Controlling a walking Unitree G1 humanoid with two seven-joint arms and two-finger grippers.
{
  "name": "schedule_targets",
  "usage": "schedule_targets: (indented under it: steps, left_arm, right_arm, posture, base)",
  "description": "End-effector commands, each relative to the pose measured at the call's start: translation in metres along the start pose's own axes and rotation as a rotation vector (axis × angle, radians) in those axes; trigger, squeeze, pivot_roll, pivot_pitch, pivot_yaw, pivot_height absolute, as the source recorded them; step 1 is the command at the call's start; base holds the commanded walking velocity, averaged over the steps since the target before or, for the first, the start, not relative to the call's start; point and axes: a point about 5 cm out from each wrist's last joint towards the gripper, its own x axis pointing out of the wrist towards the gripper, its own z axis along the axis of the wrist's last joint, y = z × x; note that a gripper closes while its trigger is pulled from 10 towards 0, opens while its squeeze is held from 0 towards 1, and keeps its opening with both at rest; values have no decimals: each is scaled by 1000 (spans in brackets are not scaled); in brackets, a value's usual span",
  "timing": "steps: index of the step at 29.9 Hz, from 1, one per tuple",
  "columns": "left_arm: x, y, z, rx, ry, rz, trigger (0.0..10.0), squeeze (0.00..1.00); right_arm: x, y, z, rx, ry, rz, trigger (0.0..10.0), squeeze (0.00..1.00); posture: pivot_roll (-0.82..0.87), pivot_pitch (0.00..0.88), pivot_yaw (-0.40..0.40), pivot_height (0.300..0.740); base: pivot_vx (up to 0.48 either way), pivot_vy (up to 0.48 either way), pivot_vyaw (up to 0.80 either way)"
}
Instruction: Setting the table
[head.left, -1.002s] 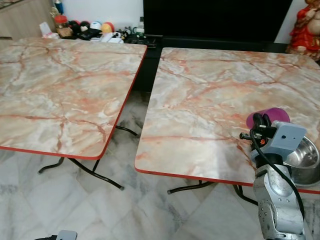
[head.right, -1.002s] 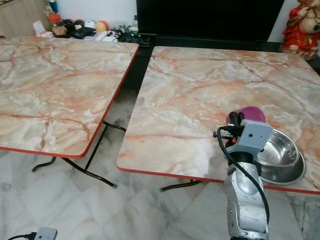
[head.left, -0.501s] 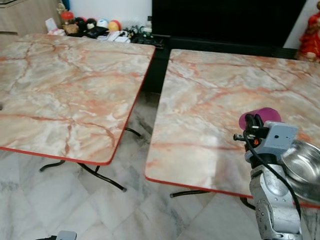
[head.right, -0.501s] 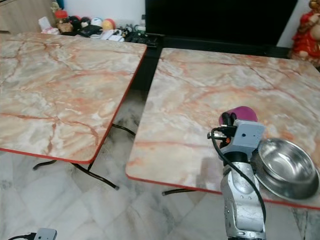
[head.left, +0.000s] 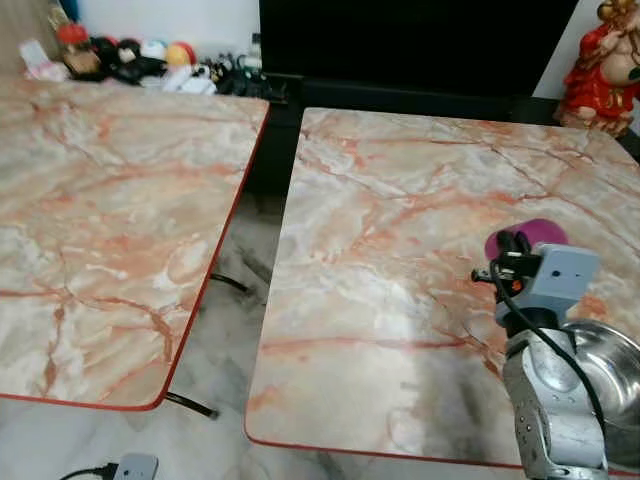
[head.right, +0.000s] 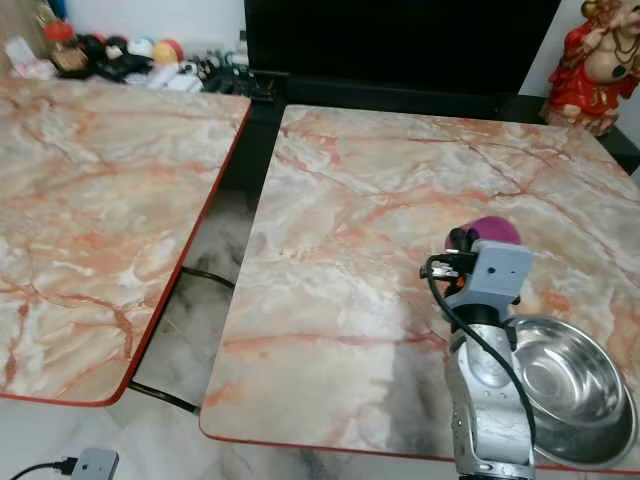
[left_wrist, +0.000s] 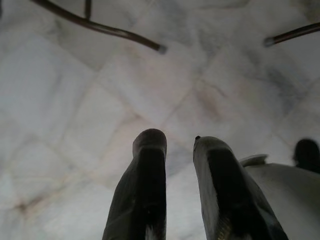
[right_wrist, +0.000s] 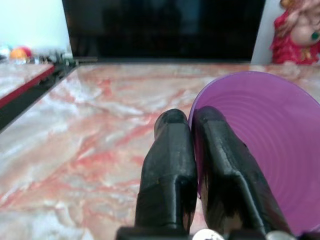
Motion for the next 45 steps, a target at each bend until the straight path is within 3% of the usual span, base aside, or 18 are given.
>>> schedule_targets:
  steps: [1, 3, 11, 14, 18, 25, 45]
  left_arm:
    - [-5, -2, -16, -14, 59, -4, 10000, 0]
    - [-5, -3, -16, -13, 62, -7, 10000, 0]
    - [-5, -4, -17, -13, 64, -11, 10000, 0]
    - [-5, -4, -18, -12, 66, -10, 10000, 0]
    - [-5, -4, -18, -13, 68, -10, 10000, 0]
    - [-6, -6, -21, -12, 74, -15, 10000, 0]
    - [-5, -7, -20, -2, 73, -27, 10000, 0]
  right_arm:
    - [-2, -6, -2, -44, 54, -27, 10000, 0]
    - [-2, -2, -1, -124, 116, 11, 10000, 0]
    - [-1, -2, 4, -218, 228, 49, 10000, 0]
    - [-2, -1, 6, -153, 294, 62, 10000, 0]
    - [-4, -2, 8, -199, 341, 67, 10000, 0]
    - [-7, -4, 2, -144, 422, 74, 10000, 0]
    - [-11, -7, 5, -129, 459, 52, 10000, 0]
  posture:
    - [18, 145, -28, 740]
    - [17, 146, -28, 740]
    - [13, 146, -31, 740]
    - [15, 144, -34, 740]
    - [15, 144, -34, 740]
    - [14, 130, -41, 740]
    - [8, 127, -39, 740]
  base:
    - [0, 0, 0]
    - [0, 0, 0]
    - [0, 0, 0]
    - [0, 0, 0]
    - [0, 0, 0]
    - [0, 0, 0]
    - [0, 0, 0]
